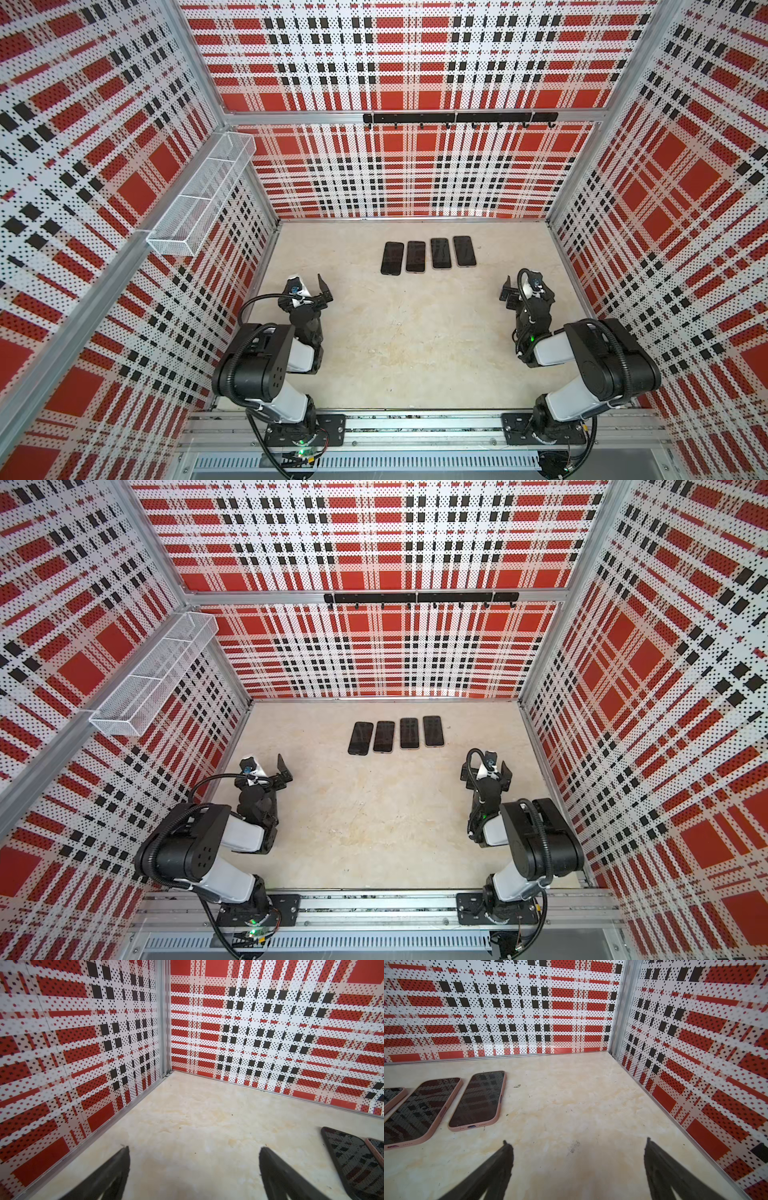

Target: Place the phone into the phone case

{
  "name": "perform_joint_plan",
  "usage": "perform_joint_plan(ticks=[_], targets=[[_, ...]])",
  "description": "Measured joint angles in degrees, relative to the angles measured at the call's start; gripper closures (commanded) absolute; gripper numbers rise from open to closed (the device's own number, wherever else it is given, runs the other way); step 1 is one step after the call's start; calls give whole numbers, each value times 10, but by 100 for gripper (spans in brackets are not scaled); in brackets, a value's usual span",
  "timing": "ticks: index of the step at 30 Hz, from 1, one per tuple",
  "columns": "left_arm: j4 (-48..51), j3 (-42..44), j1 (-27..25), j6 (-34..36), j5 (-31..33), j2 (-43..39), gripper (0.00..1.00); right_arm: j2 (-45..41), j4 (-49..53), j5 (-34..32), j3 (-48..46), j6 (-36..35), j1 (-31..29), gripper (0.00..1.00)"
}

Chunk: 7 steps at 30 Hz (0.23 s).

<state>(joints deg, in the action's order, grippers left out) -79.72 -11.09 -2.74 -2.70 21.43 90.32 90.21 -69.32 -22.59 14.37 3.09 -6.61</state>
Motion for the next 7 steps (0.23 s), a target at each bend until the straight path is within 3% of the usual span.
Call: perform_joint_plan(ticks=[7], targets=[[0,0,0,0,0,0,2,0,0,-2,0,2,0,0]])
